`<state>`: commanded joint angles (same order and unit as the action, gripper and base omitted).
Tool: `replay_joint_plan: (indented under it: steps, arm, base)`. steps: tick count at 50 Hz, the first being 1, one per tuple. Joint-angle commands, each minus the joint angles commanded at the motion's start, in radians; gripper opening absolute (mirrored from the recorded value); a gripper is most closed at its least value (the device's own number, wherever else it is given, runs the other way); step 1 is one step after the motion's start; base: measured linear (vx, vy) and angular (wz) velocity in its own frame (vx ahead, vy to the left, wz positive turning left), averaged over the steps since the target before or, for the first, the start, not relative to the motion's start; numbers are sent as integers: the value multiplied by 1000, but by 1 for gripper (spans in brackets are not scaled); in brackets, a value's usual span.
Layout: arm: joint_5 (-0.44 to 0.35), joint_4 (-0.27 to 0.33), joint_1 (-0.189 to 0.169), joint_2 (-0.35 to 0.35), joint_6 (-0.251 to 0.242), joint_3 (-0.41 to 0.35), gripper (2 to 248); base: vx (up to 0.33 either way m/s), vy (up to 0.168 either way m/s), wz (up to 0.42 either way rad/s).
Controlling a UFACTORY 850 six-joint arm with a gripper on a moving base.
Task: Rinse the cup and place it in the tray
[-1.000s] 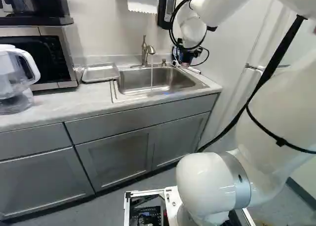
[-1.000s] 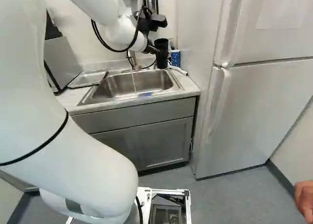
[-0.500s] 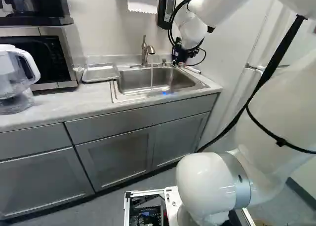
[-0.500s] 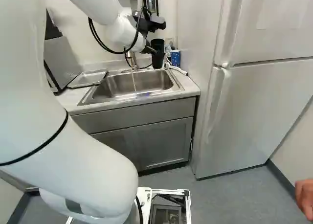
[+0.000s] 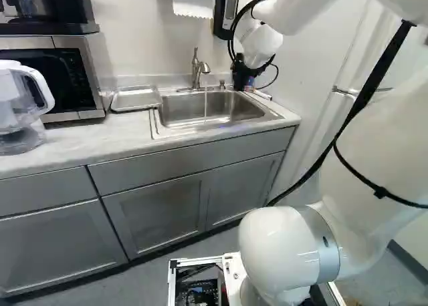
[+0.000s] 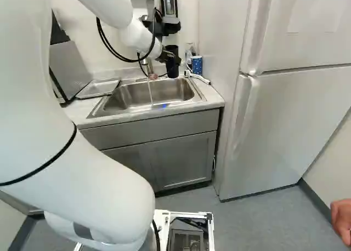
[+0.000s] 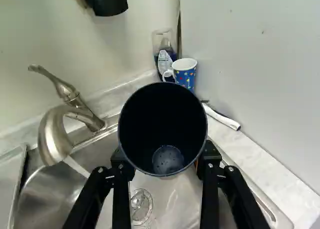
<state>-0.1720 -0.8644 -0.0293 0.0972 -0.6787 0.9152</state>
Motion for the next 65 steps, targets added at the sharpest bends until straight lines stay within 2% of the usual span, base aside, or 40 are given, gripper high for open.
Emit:
replay_joint_plan:
  steps: [24,65]
  arm:
    - [100,188,-9,10,0,-11,124]
    - [249,500,-9,-45,0,-29,124]
  base:
    - [0,0,0]
    - [0,0,0]
